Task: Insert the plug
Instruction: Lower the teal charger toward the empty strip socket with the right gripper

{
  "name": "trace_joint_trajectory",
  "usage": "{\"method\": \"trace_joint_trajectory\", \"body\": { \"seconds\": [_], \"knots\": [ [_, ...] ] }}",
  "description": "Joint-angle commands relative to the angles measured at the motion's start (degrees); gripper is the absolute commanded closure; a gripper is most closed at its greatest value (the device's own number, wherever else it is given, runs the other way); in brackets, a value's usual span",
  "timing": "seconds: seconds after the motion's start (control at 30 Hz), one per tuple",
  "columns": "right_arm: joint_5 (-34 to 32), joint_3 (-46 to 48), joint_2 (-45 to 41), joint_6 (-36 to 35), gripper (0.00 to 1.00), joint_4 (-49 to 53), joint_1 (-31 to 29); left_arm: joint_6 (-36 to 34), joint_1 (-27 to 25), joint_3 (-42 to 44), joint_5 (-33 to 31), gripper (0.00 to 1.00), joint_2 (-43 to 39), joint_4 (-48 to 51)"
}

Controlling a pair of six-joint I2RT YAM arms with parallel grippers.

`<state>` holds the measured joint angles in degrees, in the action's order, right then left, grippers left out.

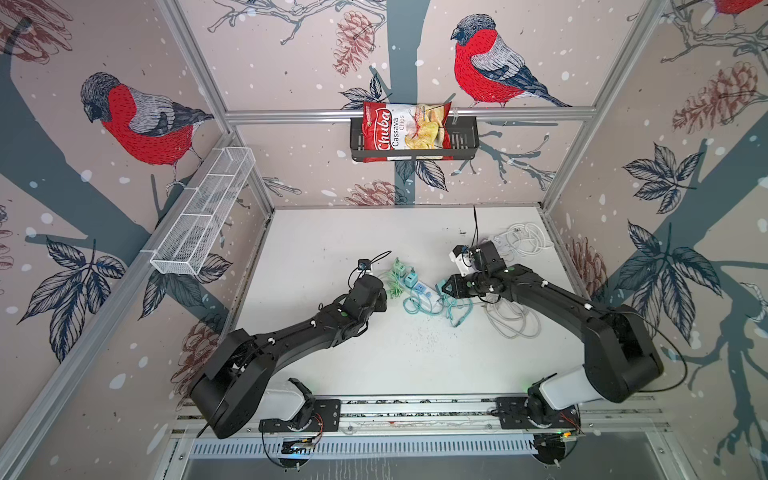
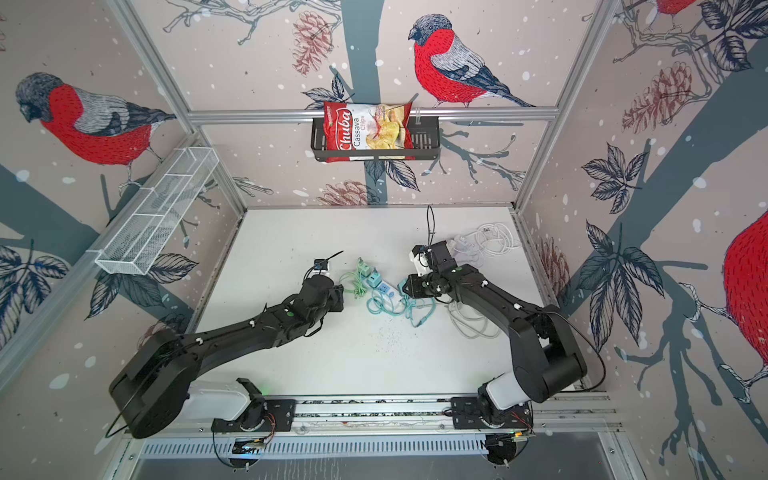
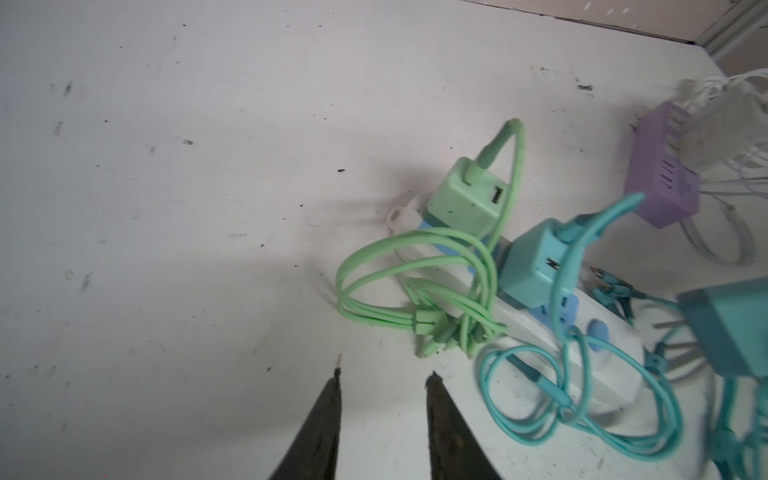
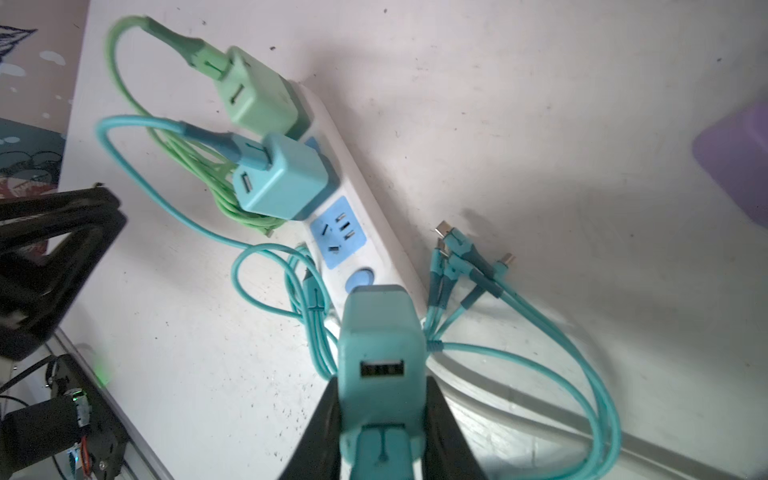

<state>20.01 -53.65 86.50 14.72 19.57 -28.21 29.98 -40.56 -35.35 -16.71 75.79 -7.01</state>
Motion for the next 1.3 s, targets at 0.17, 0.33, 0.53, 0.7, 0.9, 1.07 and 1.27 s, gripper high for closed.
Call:
{"method": "trace_joint_trajectory", "body": {
  "seconds": [0.17, 0.33, 0.53, 0.7, 0.9, 1.07, 1.27],
  "knots": [
    [-0.66, 1.29, -0.94, 0.69, 0.91, -2.47, -4.84, 0.25, -0.71, -0.28, 0.09, 0.64, -3.43, 1.07],
    [-1.9, 3.04, -1.48, 3.25, 0.91, -3.53, -8.91, -0.84, -1.76, -1.7, 1.04, 0.64, -3.39, 0.46],
    [-2.06, 5.12, -4.06, 5.45, 0.91, -4.11, -15.56, -1.39, -2.42, -3.79, 1.76, 0.65, -1.14, -0.02],
    [-5.38, 6.16, -5.41, 4.17, 0.91, -1.16, -13.3, -0.93, -2.75, -3.76, 2.27, 0.65, -0.25, -0.89],
    [-11.59, 0.64, -5.13, 0.18, 0.9, 6.43, -8.84, -1.46, -2.77, -4.2, 1.47, 0.65, 0.41, -0.75],
    [-13.31, -4.08, -2.7, -1.69, 0.9, 8.12, -7.26, -2.09, -2.77, -5.03, 1.31, 0.65, 1.27, -0.7],
    [-13.28, -10.91, 3.44, -4.98, 0.91, 10.37, -6.66, -1.88, -2.77, -5.99, 3.16, 0.65, 2.94, -0.91]
  ]
}}
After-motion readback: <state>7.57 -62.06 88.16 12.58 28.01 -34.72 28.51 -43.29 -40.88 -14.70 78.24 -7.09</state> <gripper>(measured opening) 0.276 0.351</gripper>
